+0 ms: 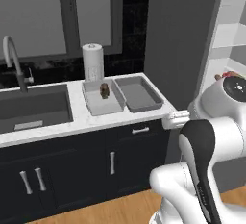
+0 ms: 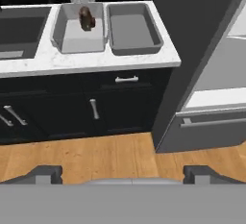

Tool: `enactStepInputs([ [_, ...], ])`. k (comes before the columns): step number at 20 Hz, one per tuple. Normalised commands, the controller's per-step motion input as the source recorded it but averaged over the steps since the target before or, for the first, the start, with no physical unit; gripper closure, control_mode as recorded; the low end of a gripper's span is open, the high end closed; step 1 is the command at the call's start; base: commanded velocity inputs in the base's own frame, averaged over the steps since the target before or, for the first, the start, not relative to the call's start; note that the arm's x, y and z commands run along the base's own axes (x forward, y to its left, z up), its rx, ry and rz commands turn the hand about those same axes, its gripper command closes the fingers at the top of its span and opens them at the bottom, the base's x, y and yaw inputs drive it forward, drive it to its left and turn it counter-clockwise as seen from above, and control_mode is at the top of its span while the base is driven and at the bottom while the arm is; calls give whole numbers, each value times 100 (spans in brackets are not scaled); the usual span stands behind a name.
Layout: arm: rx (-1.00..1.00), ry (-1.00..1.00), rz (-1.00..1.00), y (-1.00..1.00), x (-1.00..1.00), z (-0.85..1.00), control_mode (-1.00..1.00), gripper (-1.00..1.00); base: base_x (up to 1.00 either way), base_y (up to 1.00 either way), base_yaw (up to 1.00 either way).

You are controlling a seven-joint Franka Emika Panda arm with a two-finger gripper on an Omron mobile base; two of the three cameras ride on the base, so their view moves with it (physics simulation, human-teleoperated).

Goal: Place one sweet potato and one steak in each tupperware on the nearby counter, to pack two identical lunches.

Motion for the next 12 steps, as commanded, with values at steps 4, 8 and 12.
enactStepInputs([
  [4,0,0,0,0,0,0,100,-100,-44,-97,-3],
  [8,0,0,0,0,0,0,100,-100,-3,-100,-1],
  [12,0,0,0,0,0,0,100,-100,7,-100,0],
])
